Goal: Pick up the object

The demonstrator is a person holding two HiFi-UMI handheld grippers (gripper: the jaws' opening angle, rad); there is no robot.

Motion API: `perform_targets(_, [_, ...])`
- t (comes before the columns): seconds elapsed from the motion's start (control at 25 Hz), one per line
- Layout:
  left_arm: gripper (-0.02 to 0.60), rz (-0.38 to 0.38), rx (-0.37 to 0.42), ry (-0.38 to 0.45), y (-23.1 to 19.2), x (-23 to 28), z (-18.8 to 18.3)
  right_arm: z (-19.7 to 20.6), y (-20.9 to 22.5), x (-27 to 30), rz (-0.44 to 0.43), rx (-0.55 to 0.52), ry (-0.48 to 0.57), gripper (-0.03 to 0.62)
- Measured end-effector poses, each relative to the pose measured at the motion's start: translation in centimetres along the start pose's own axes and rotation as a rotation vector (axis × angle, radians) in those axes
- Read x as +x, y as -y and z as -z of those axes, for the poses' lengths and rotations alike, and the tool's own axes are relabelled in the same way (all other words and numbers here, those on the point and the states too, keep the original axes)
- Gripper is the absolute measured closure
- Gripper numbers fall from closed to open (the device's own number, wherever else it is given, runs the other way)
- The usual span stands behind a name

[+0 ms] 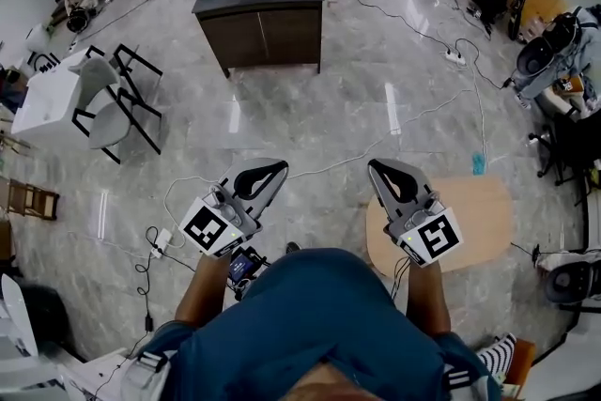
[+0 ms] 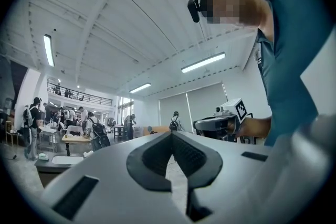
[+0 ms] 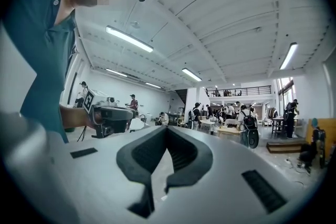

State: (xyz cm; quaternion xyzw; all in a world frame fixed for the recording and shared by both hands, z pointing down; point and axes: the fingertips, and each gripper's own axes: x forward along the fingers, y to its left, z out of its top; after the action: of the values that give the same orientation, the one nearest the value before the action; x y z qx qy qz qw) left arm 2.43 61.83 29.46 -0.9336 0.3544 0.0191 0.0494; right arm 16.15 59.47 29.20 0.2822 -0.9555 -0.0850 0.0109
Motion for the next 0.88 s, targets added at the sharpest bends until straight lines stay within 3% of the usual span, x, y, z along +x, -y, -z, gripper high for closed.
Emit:
perform_targets(0.44, [0.577, 0.019, -0.017, -0.001, -6.8, -0.2, 1.4, 1.1, 1.7, 6.5, 0.02, -0.001, -0.026, 0.58])
perform_targets(0.88, [0.578, -0.038, 0.001, -0.018, -12.5, 6.1, 2.0, 1.9, 9.7, 11.3, -0.047, 0.001, 0.005, 0.58])
